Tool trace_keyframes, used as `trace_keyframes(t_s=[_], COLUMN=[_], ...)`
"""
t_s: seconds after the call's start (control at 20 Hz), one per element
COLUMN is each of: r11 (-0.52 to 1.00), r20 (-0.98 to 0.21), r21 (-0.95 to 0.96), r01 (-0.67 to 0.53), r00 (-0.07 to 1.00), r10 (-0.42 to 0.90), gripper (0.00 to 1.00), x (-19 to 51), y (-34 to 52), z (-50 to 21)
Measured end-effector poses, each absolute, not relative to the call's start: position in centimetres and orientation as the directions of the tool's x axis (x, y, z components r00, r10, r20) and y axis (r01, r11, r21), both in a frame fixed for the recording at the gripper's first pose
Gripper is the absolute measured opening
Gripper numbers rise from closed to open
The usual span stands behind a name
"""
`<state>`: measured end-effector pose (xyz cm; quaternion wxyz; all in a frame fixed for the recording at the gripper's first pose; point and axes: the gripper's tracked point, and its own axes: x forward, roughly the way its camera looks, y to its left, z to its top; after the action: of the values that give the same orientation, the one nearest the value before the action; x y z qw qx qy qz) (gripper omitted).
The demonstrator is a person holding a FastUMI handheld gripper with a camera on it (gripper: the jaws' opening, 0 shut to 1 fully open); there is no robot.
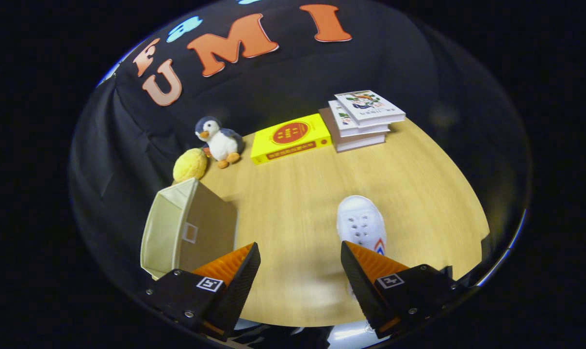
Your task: Open the storage box then place both shoes into the box .Put the left shoe in first, then the right shoe, with the right side of both shoes facing outward in a uniform manner.
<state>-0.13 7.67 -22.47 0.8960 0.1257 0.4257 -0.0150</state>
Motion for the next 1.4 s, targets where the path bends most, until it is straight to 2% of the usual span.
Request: trace_keyframes(t_s=[0.35, 0.65, 0.9, 1.05, 1.15, 1.2, 1.25, 1.3, 1.35, 1.4], r11=[0.972, 0.984, 0.993, 0.993, 0.989, 0.988, 0.985, 0.983, 0.981, 0.980], r20=[-0.857, -0.907, -0.919, -0.923, -0.926, -0.927, -0.927, -0.925, -0.923, -0.915], r21=[0.115, 0.060, 0.035, 0.075, 0.117, 0.133, 0.149, 0.156, 0.158, 0.163], r01=[0.205, 0.170, 0.109, 0.088, 0.088, 0.085, 0.085, 0.092, 0.110, 0.110], r00=[0.516, 0.420, 0.393, 0.384, 0.370, 0.363, 0.359, 0.362, 0.371, 0.388], r10=[-0.008, -0.018, -0.011, 0.035, 0.077, 0.093, 0.109, 0.113, 0.107, 0.109], gripper=[0.99, 0.99, 0.99, 0.94, 0.79, 0.66, 0.59, 0.48, 0.42, 0.39], x=[-2.7, -2.8, -2.5, -2.4, -2.5, -2.4, -2.5, -2.4, -2.4, -2.3], y=[-0.2, -1.7, -1.9, -1.3, -0.6, -0.2, 0.2, 0.4, 0.2, 0.3], z=[-28.4, -33.2, -35.0, -35.6, -35.8, -35.9, -35.9, -35.9, -35.9, -35.8])
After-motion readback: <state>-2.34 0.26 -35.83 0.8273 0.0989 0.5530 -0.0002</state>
